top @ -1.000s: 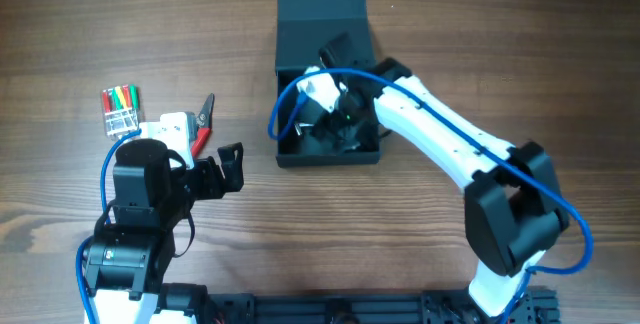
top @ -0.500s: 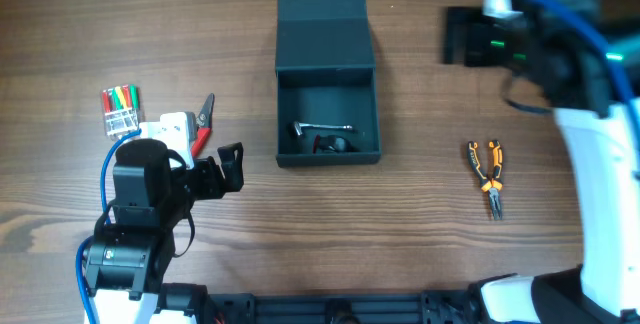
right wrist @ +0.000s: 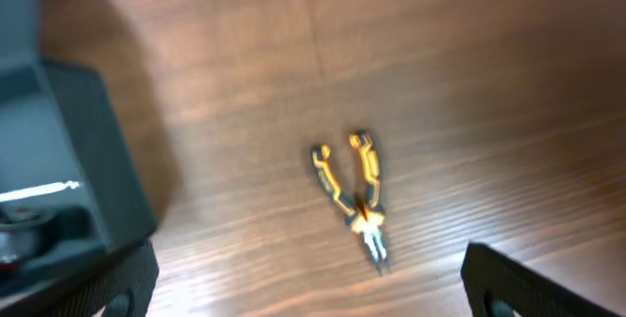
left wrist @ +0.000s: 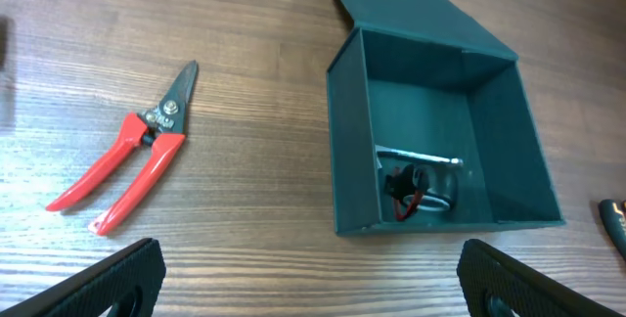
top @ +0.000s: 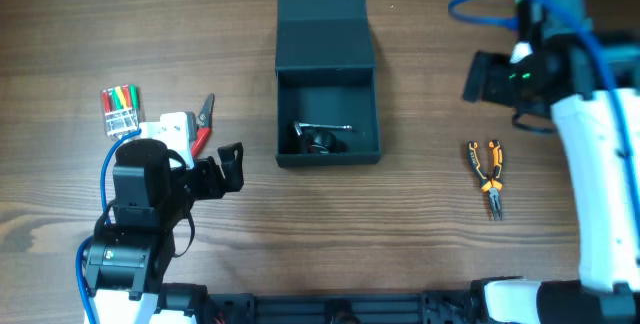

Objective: Pack container
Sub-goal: 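Move the right gripper over the orange INGCO pliers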

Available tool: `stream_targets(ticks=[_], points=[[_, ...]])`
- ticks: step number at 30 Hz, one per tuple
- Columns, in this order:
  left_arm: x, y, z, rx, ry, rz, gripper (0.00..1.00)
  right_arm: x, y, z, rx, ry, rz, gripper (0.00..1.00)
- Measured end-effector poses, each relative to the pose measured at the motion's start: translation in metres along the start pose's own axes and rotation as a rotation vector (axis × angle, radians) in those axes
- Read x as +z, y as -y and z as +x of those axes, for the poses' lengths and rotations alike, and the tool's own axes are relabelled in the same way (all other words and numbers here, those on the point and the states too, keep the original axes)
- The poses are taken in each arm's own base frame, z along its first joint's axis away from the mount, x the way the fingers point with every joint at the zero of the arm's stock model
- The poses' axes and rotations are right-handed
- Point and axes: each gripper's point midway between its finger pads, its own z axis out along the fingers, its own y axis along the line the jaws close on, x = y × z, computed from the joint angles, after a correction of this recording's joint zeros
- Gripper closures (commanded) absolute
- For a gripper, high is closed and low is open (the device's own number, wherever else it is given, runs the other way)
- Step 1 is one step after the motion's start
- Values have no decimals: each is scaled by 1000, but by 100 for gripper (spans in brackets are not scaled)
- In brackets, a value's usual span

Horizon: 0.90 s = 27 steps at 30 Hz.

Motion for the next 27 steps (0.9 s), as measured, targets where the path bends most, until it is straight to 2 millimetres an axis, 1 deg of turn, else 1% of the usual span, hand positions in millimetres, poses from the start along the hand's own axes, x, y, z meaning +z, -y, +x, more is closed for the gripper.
stream_targets(ticks=[2,5,9,14,19,24,27], points=[[0,0,-1,0,2,1,0,35,-7,15,-43,-53,-12,0],[0,0,0,0,2,1,0,80,-14,39,-144,-108,-40,0],[0,0,0,0,2,1,0,114,-18,60,-229,-134,-66,0],[0,0,-1,0,2,1,0,138,-14,71,-264,-138,-104,0],[0,0,-1,0,2,1,0,160,3,88,-261,-165,-125,0],[0,0,-1,0,2,1,0,173,13,96,-250,-169,-157,1],[0,0,0,0,2,1,0,177,14,100,-267,-171,-169,1]])
